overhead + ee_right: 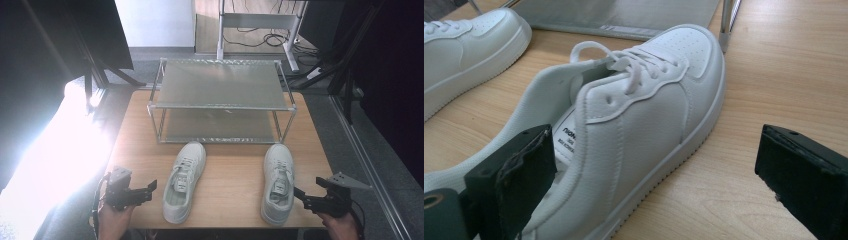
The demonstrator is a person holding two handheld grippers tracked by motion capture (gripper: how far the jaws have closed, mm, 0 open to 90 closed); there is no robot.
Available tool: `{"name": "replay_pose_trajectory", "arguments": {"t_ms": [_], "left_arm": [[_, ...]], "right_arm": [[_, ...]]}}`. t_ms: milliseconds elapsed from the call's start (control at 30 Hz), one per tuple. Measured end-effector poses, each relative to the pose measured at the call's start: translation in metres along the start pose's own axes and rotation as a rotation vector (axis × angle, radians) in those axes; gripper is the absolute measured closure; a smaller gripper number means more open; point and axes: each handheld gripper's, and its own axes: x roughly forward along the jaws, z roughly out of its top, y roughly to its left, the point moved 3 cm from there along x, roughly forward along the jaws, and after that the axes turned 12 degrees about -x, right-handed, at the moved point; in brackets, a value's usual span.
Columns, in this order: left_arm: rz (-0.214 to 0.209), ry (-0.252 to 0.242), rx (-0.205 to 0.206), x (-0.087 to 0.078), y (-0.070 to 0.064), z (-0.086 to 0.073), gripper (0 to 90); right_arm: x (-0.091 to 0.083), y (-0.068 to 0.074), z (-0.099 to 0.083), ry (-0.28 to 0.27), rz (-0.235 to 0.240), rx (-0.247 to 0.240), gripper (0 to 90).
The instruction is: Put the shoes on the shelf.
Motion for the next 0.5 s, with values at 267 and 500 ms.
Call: {"name": "replay_pose_trajectory", "arguments": {"t_ms": [267,500], "left_arm": [[-0.028,0.044,0.047,0.017,-0.022,0.003,0.1],[-0.048,0.063,0.086,0.034,-0.040,0.009,2.9]], "right_arm": [[0.018,0.014,0.004,0.054,0.008,-0.022,3.6],[0.037,0.017,0.008,0.100,0.000,-0.009,9.8]]}}
